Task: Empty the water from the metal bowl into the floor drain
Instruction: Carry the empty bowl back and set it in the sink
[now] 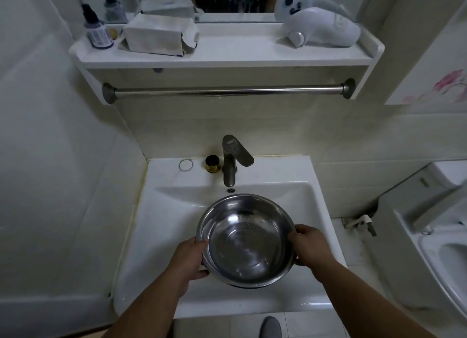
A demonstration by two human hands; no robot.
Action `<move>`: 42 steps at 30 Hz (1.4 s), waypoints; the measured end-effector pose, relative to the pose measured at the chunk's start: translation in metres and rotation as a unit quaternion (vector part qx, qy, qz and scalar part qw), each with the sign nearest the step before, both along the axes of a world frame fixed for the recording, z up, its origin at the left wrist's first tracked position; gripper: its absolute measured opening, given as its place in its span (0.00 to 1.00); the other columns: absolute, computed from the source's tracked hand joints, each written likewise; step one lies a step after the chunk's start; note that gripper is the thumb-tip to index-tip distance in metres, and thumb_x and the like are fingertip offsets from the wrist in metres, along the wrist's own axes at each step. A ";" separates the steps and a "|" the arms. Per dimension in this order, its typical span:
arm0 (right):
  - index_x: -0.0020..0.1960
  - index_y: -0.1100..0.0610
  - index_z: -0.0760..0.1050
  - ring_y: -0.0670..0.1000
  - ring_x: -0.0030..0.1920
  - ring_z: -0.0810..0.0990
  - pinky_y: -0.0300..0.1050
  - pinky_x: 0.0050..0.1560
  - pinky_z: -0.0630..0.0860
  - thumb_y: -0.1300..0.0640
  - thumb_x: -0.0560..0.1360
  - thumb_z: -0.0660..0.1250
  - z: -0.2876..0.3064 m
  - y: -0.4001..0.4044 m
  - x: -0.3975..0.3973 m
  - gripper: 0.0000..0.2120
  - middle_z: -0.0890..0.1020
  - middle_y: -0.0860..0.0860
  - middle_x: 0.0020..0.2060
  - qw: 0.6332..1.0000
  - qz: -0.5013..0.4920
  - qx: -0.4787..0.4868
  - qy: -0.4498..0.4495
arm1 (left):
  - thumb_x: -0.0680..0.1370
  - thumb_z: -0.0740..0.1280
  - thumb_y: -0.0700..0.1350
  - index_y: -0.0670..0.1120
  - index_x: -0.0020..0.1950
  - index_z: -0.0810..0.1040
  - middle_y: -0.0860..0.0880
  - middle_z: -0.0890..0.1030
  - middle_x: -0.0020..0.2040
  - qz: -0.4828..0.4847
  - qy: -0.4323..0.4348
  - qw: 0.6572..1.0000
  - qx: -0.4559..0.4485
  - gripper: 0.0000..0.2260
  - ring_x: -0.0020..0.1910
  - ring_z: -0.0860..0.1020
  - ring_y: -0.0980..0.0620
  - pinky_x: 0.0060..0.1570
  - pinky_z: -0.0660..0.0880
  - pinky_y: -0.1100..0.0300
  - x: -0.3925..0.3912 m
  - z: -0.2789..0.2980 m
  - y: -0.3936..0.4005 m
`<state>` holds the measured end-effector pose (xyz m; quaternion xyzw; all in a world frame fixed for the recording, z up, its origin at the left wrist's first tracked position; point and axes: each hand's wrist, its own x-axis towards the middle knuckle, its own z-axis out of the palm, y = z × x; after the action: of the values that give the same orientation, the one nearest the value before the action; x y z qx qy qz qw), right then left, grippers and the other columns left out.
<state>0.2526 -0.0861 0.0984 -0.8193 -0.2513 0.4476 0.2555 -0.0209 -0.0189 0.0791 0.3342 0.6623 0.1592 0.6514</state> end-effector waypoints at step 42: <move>0.53 0.60 0.85 0.59 0.46 0.86 0.55 0.53 0.85 0.67 0.79 0.61 -0.124 0.041 -0.020 0.13 0.87 0.57 0.43 0.995 0.064 -0.058 -0.058 | 0.78 0.64 0.30 0.40 0.46 0.86 0.39 0.89 0.42 -0.003 0.045 0.999 -0.026 0.12 0.48 0.87 0.35 0.49 0.86 0.42 -0.018 -0.134 0.039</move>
<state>0.2327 -0.0451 -0.0254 -0.8393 -0.2918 0.4286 0.1635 -0.0385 0.0199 -0.0551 0.3255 0.6939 0.1250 0.6300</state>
